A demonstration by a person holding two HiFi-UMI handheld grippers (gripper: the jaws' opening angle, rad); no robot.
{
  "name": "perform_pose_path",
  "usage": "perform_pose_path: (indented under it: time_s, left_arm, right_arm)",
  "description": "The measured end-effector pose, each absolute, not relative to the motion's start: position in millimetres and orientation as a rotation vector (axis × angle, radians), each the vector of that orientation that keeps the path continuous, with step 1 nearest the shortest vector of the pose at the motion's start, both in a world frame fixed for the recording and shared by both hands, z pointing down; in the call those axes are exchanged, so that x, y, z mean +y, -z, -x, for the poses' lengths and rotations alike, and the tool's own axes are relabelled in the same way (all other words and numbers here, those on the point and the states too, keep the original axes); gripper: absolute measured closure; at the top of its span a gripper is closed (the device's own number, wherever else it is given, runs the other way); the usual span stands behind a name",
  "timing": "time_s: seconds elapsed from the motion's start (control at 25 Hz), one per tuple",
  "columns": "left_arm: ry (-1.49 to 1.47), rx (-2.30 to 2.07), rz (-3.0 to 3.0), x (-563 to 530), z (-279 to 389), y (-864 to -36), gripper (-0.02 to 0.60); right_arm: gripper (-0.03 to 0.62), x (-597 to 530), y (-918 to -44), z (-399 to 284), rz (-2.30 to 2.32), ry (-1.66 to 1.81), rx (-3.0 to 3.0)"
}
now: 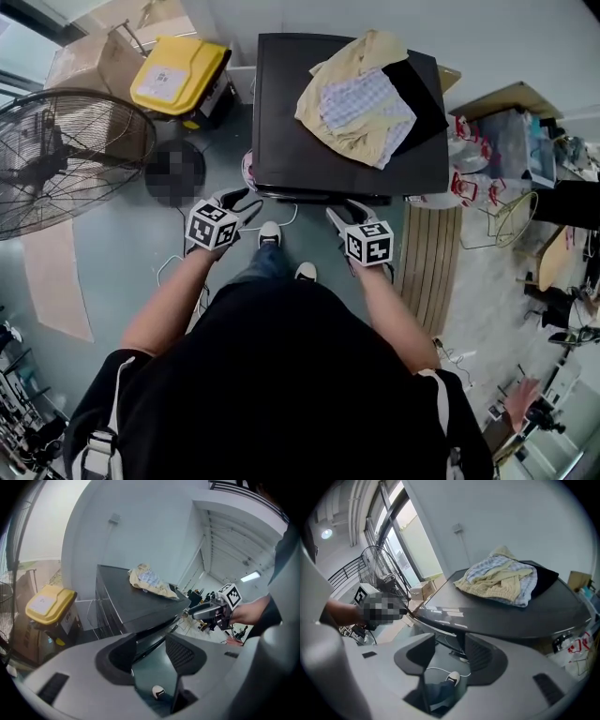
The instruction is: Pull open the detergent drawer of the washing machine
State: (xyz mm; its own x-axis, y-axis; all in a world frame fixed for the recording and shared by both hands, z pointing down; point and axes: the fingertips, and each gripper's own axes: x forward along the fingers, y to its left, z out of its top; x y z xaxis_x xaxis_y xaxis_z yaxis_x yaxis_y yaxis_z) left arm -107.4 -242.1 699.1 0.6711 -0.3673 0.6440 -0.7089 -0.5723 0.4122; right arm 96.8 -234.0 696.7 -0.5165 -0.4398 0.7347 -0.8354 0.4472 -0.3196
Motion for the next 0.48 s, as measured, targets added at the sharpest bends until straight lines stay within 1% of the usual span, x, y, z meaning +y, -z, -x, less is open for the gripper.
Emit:
perform_pose_path:
  time_s: [0.48]
  left_arm:
    - [-0.741, -0.765, -2.184, -240, 105, -741, 0.396]
  right_arm:
    - [0.399, -235, -731, -87, -1.027, -0.963, -2.108]
